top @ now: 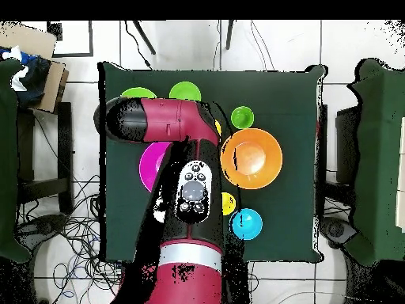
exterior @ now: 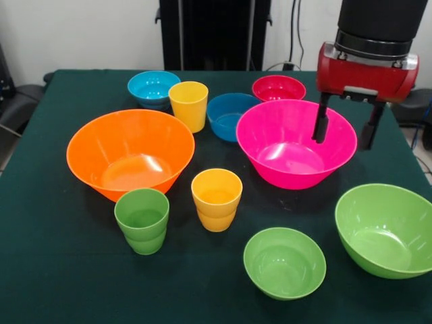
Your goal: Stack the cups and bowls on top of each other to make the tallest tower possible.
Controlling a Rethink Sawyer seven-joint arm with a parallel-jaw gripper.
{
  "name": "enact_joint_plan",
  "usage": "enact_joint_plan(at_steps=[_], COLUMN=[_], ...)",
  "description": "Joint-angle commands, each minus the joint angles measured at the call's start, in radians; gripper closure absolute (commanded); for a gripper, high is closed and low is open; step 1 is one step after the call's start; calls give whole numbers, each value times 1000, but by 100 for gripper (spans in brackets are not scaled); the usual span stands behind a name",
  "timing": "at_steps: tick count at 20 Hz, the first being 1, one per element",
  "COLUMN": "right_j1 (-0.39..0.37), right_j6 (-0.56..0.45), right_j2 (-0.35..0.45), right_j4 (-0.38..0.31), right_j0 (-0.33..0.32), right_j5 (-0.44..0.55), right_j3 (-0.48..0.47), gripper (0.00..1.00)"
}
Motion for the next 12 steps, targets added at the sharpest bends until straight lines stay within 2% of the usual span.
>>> enact_joint_plan(at_steps=[1,12], right_j1=[25,14], right_j6=[-102,-145], right_j2=[113,156], right_j4=[-104,-164], right_j0=[-34,-90], right_j5=[-65,-79], right_j3=[84,88], gripper=[0,0])
